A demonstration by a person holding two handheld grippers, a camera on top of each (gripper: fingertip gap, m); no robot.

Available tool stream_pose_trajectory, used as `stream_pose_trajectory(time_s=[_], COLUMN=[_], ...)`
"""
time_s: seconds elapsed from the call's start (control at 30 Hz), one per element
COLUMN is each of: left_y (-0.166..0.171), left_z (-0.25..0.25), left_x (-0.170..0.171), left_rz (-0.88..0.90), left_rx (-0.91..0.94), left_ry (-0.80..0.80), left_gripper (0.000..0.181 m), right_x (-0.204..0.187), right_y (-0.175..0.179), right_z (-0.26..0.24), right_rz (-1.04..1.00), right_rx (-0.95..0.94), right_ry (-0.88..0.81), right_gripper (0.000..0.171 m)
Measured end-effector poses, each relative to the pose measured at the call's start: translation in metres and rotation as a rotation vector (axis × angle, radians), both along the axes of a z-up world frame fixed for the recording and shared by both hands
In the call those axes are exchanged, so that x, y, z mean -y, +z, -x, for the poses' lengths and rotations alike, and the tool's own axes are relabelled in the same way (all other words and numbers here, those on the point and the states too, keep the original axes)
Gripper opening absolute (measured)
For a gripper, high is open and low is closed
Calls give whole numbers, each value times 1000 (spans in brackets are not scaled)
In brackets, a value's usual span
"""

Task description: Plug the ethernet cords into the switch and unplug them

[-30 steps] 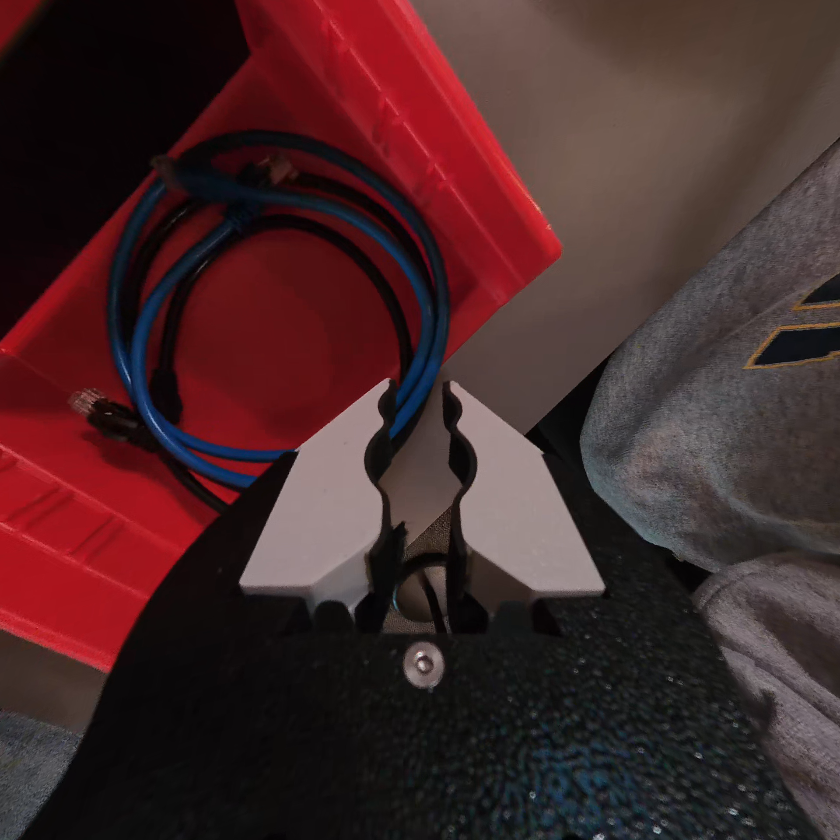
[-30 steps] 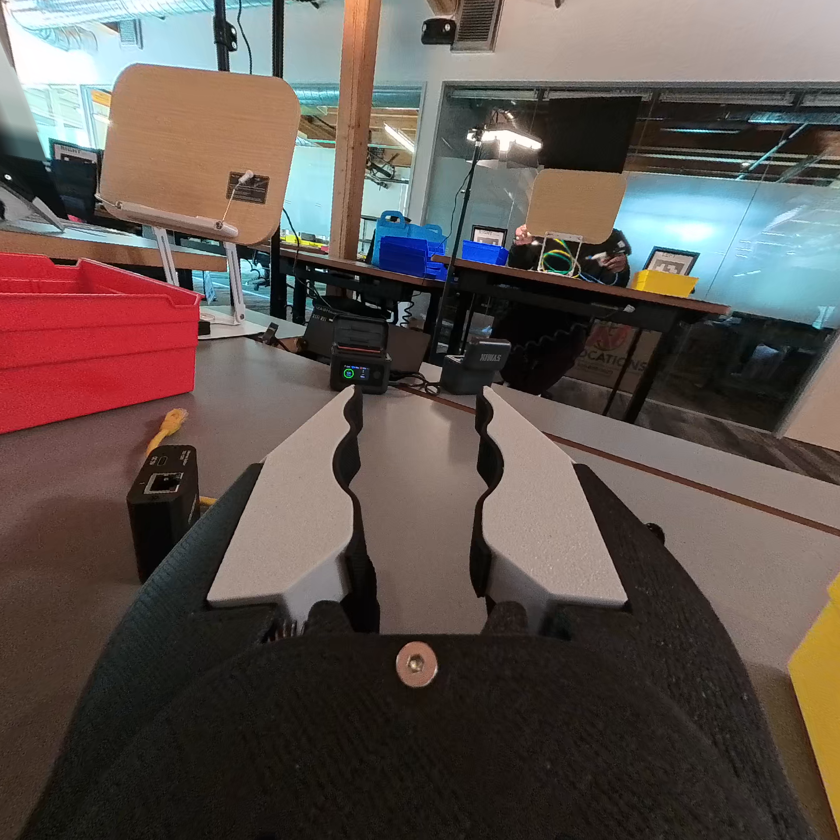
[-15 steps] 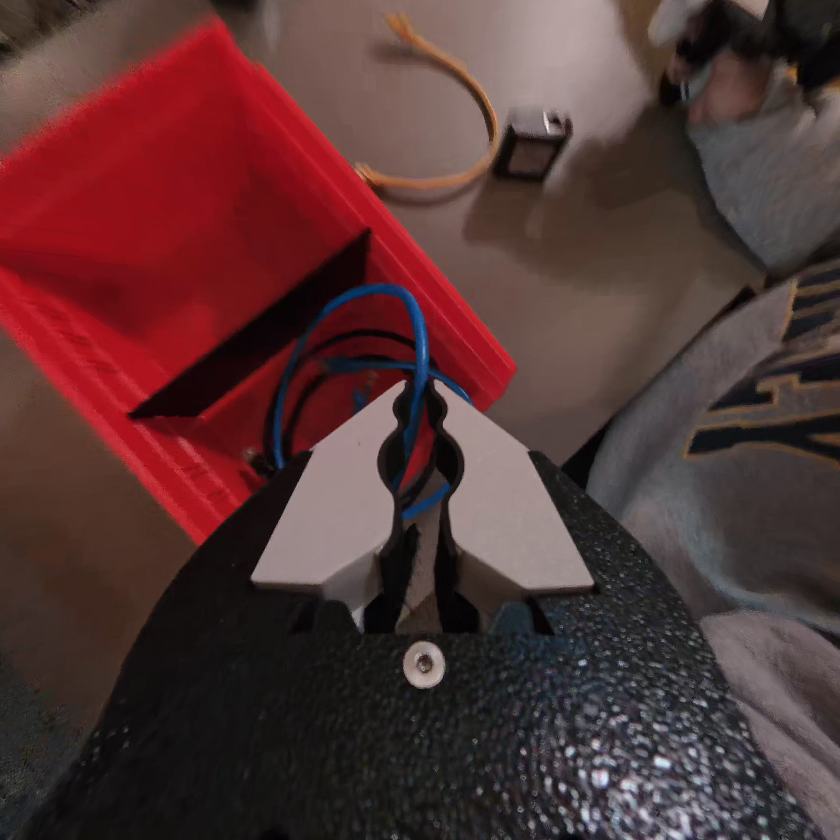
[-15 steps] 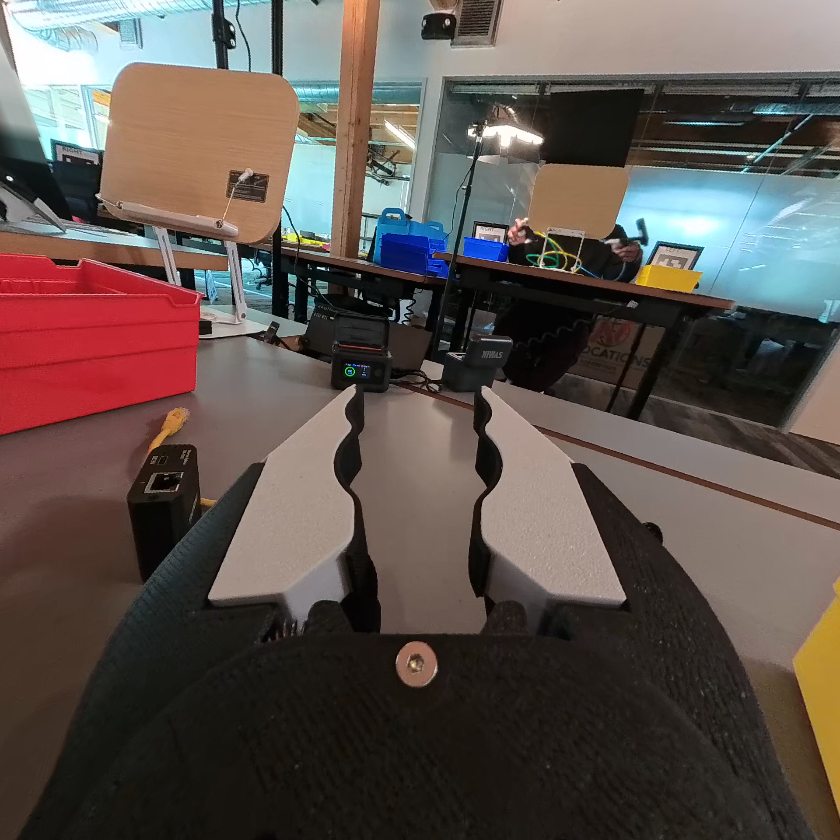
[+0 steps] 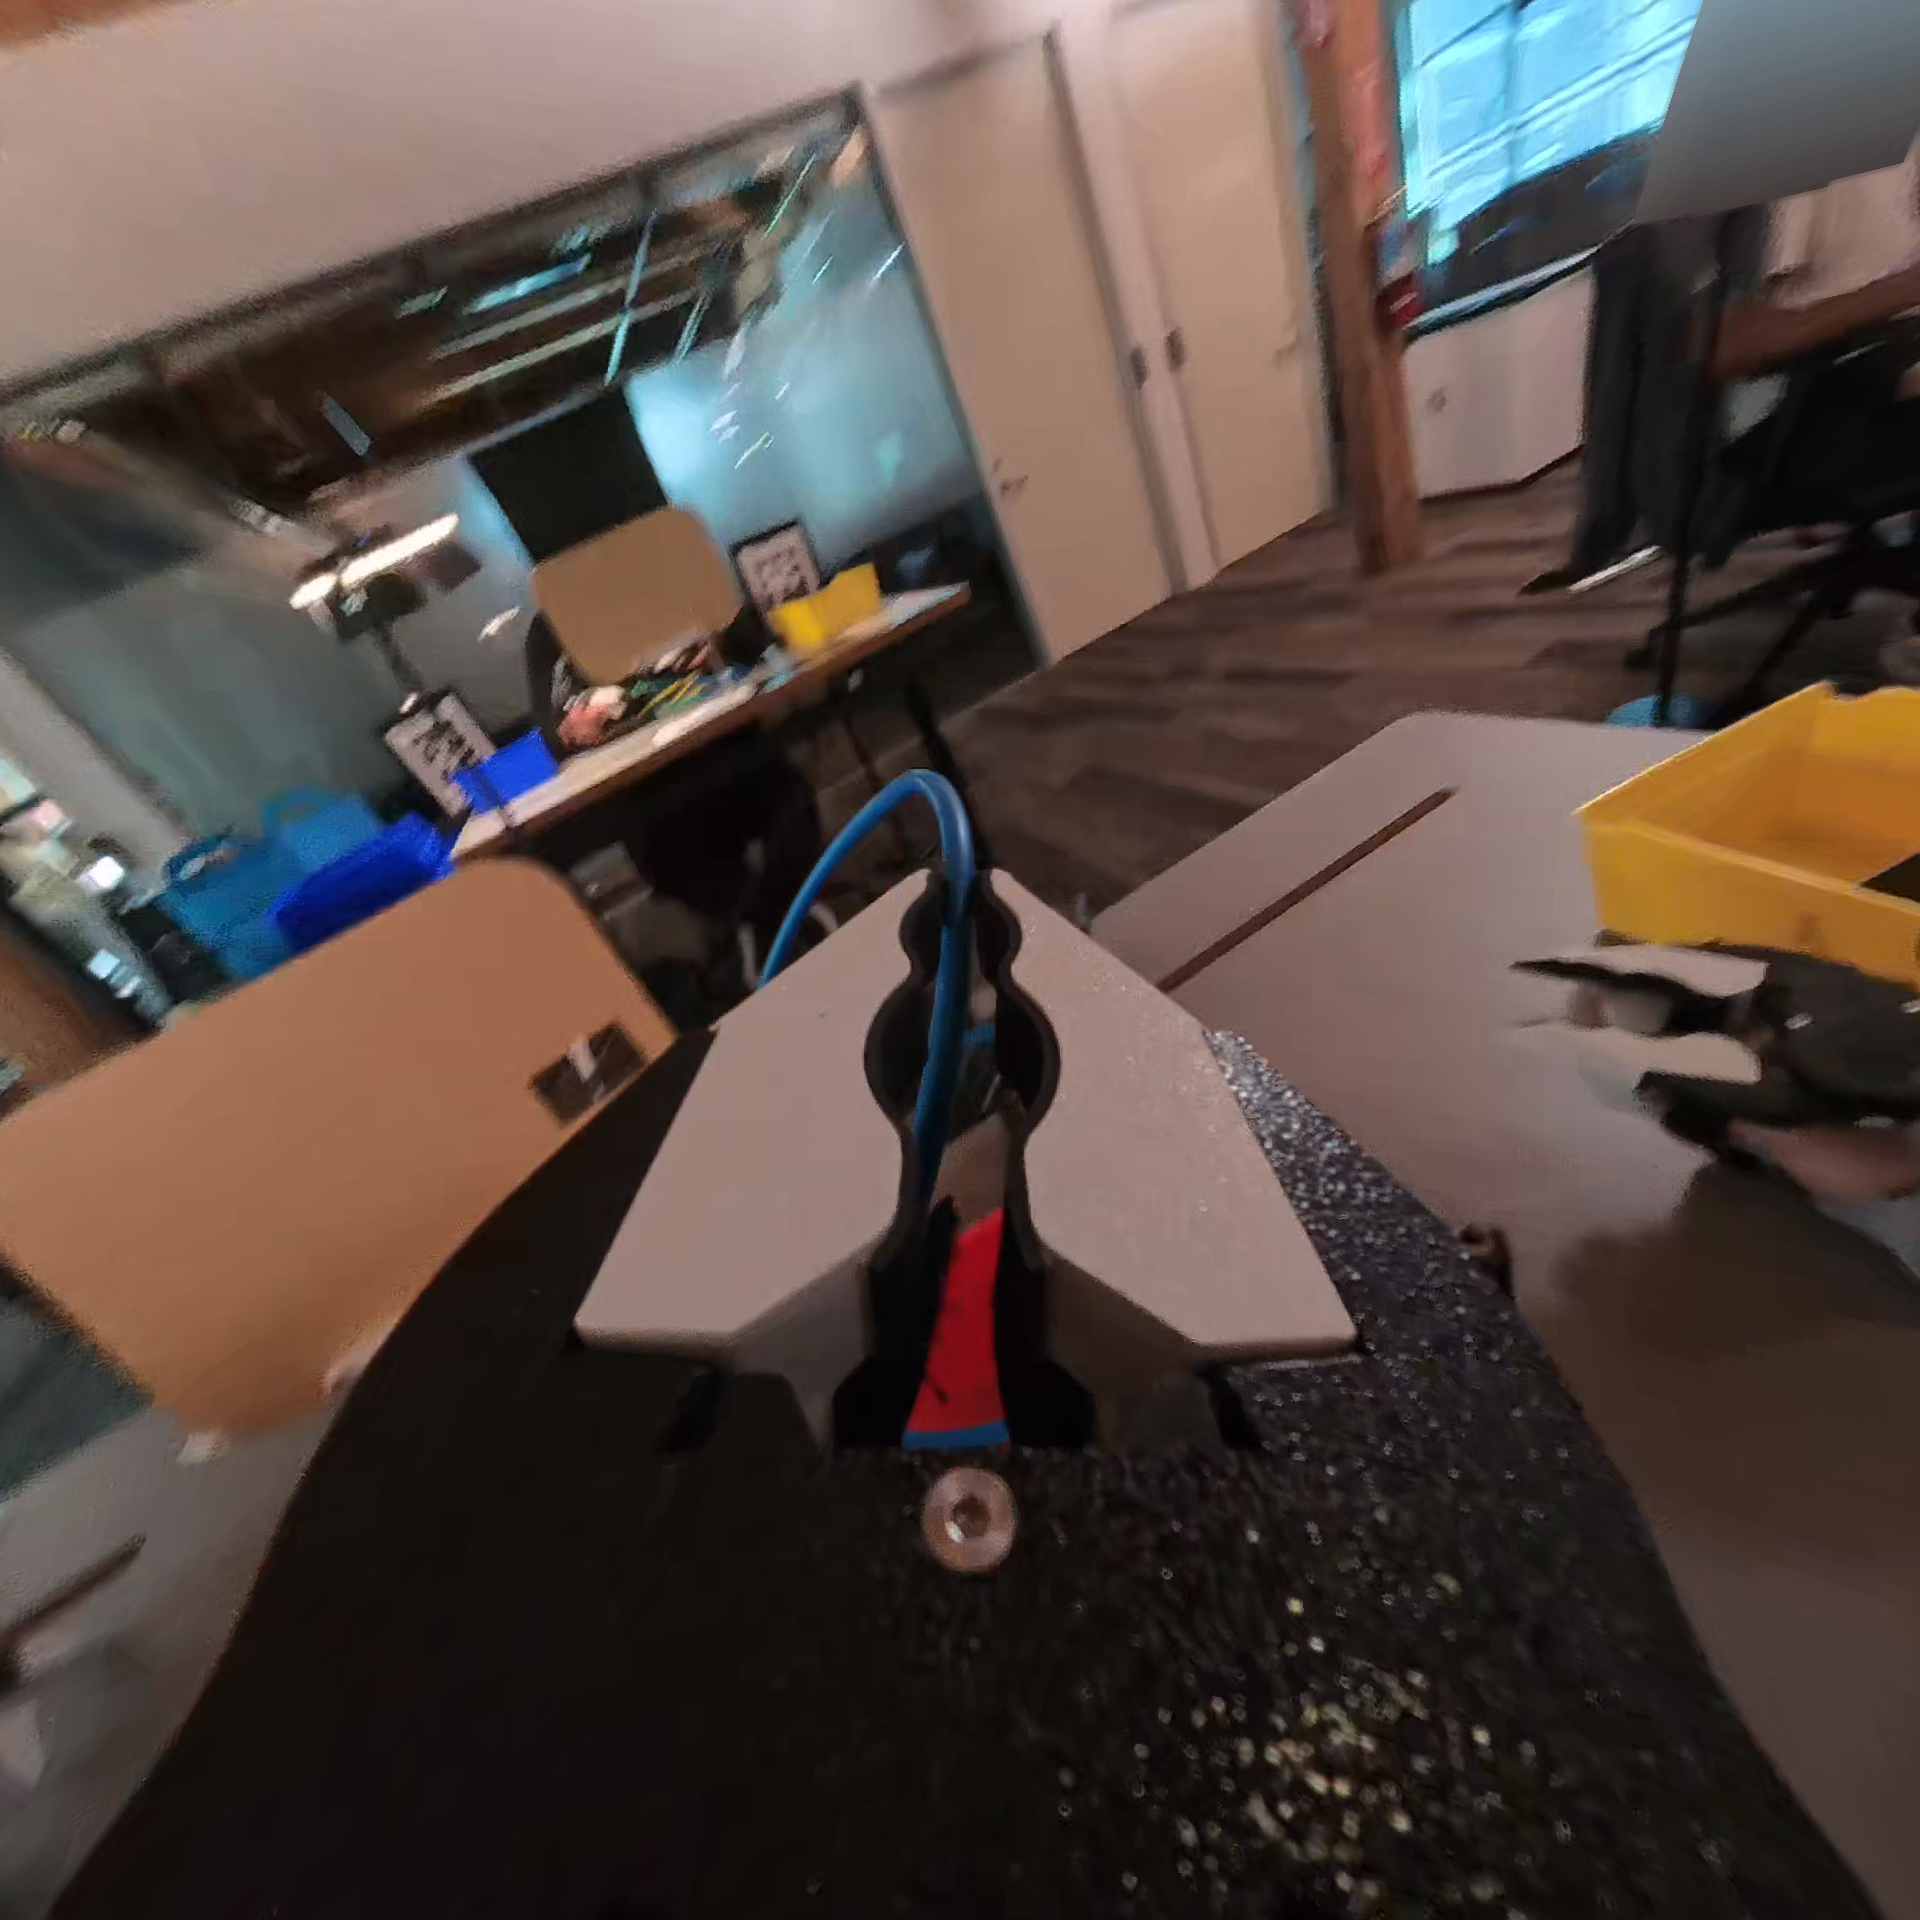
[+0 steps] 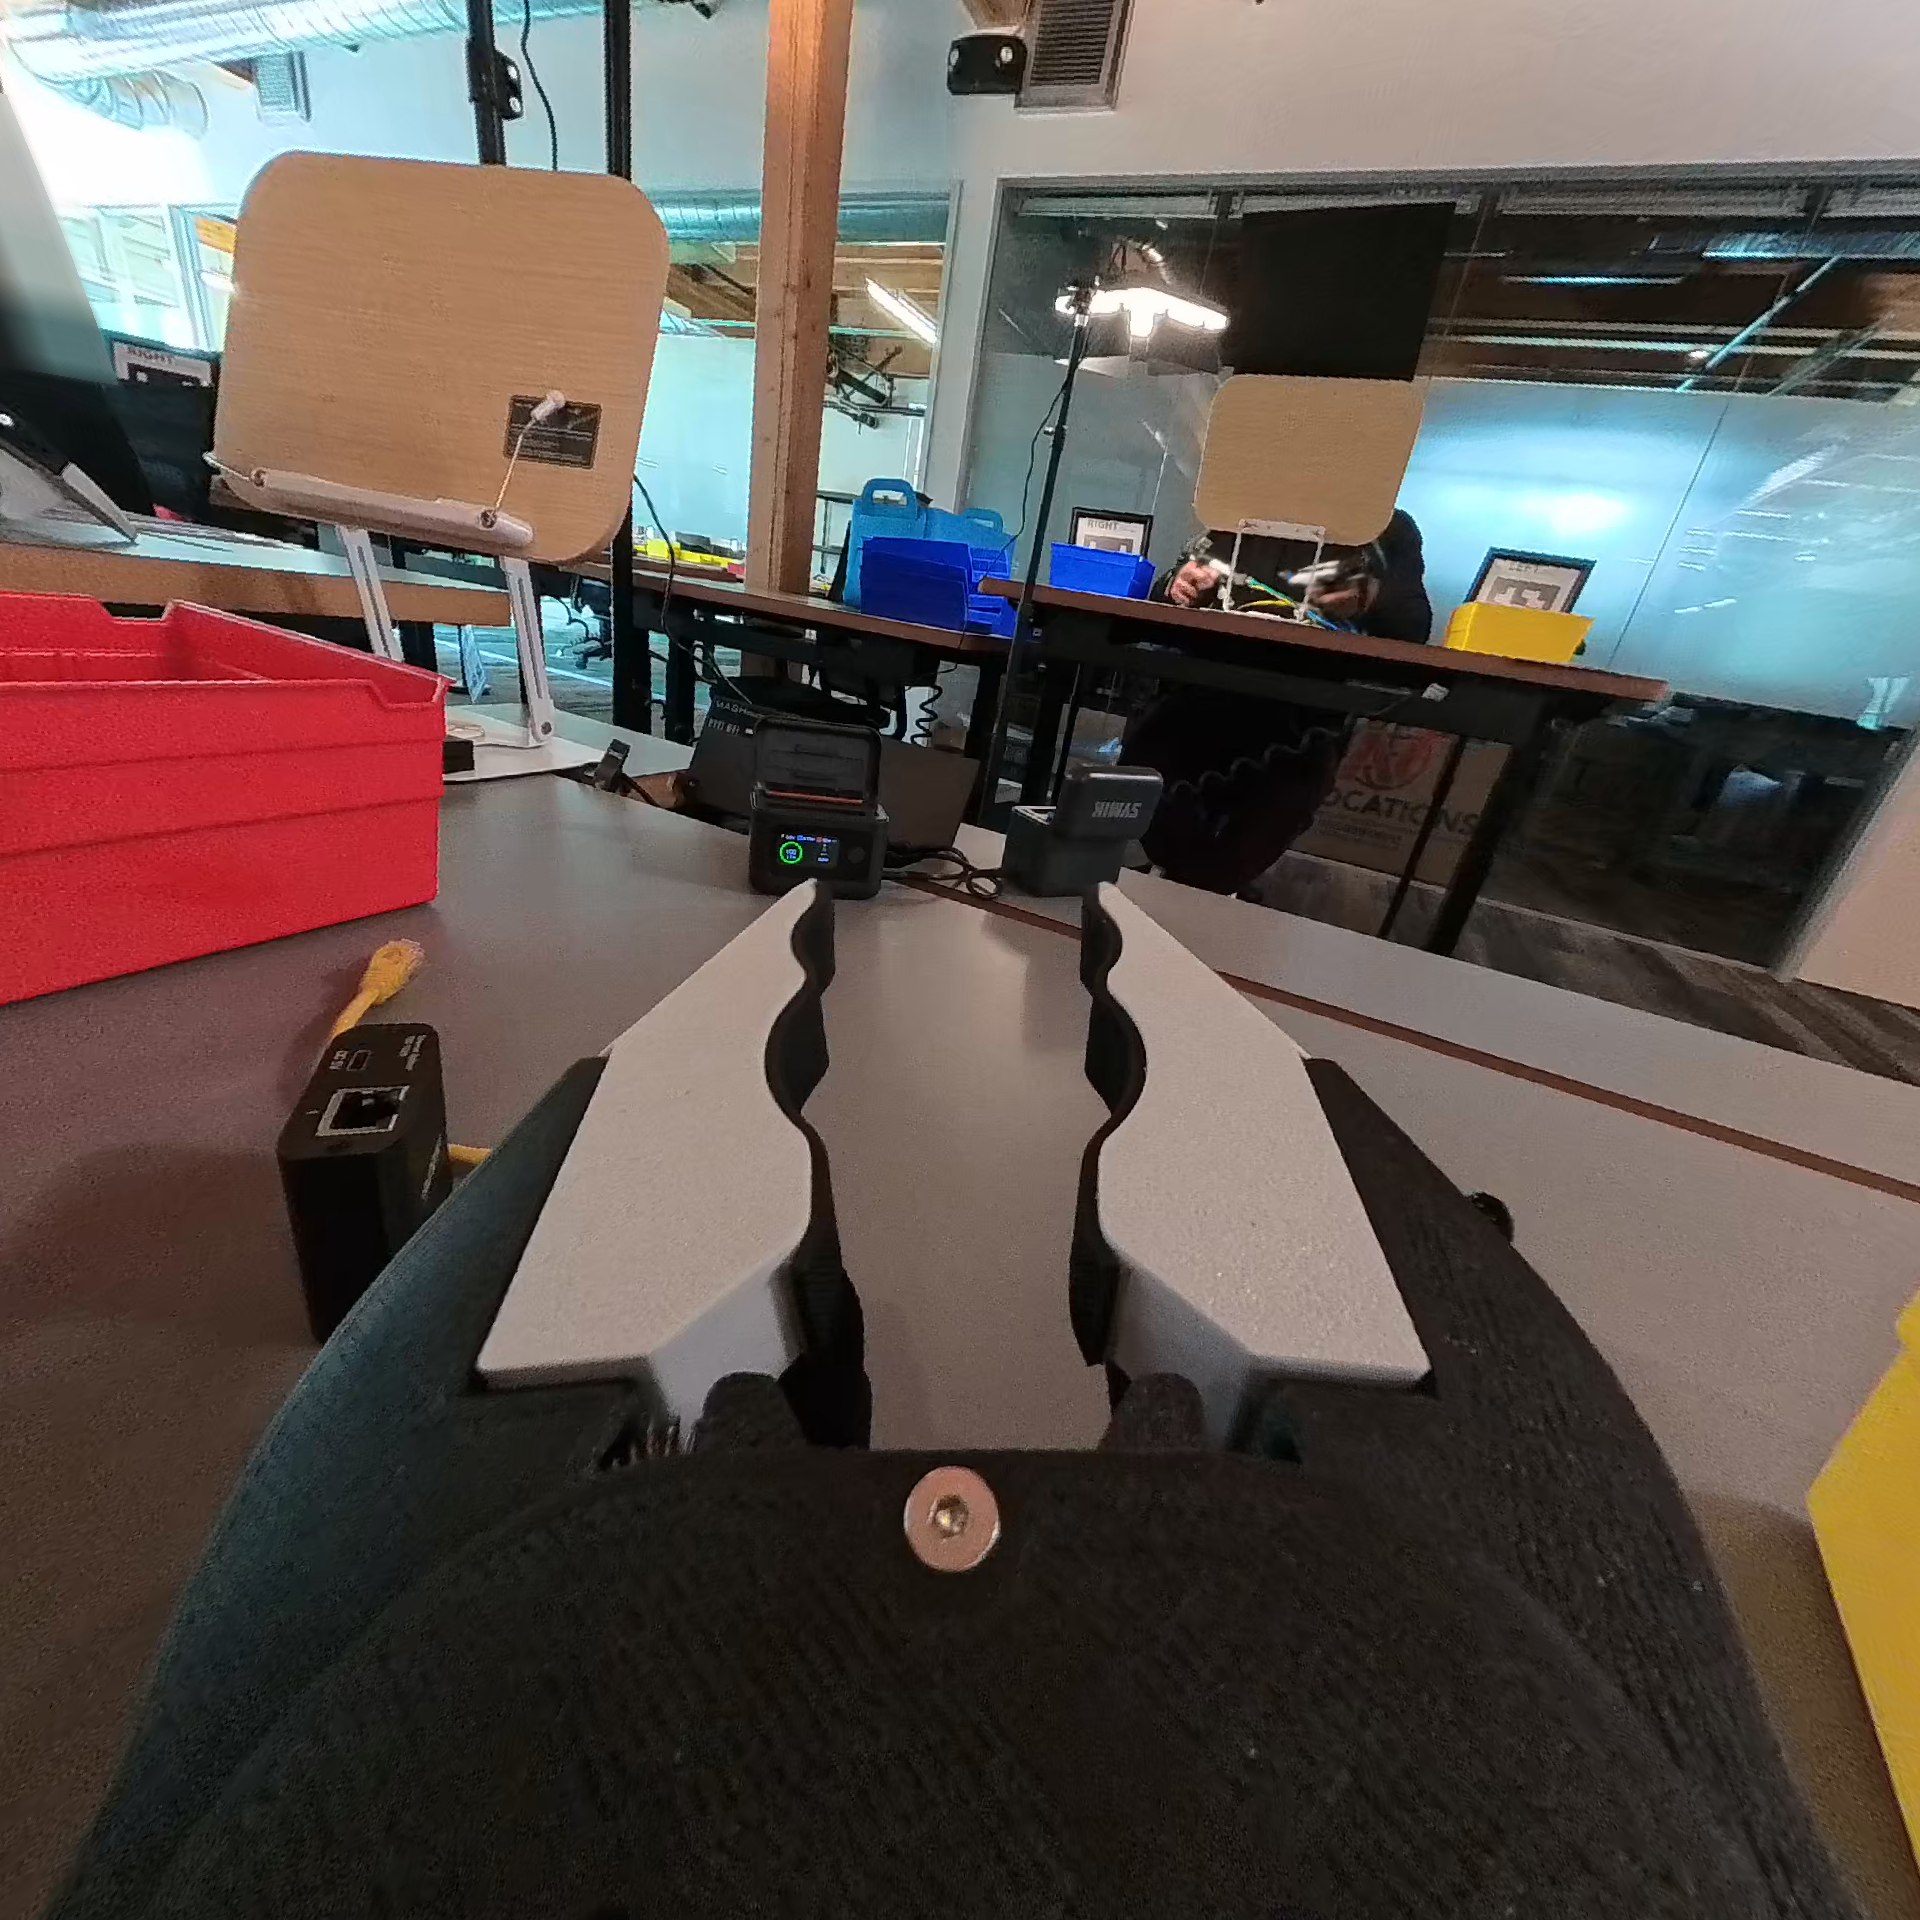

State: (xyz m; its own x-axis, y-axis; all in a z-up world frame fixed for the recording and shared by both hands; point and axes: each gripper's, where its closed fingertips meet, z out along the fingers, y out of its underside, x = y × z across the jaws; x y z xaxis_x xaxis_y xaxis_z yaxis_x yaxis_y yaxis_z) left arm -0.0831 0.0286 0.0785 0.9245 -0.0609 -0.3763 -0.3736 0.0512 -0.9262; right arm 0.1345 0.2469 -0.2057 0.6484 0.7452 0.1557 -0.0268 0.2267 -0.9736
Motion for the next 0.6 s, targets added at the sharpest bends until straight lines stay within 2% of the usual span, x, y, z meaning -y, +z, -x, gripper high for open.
stream_pose_trajectory(time_s=[0.07, 0.13, 0.27, 0.43, 0.5, 0.6], left_y=[9, 2, -38, -159, -210, -274], left_z=[-24, -37, -49, -89, -94, -100], left_x=[-19, -45, -105, -174, -190, -198], left_rz=[-13, -11, -94, 133, 262, 460], left_rx=[-26, -80, -65, -181, -190, -98], left_ry=[-81, -95, 28, 70, 73, 32], left_gripper=[4, 4, 4, 3, 4, 4], right_x=[-1, -2, -4, -6, -5, -5], right_y=[1, 3, 4, 2, 3, 3], right_z=[-2, -5, -8, -10, -11, -11], right_rz=[-3, -9, -12, -4, -5, -6], right_rx=[-5, -11, -16, -16, -18, -17], right_ry=[-9, -19, -27, -28, -28, -24], right_gripper=[47, 47, 47, 47, 47, 47])
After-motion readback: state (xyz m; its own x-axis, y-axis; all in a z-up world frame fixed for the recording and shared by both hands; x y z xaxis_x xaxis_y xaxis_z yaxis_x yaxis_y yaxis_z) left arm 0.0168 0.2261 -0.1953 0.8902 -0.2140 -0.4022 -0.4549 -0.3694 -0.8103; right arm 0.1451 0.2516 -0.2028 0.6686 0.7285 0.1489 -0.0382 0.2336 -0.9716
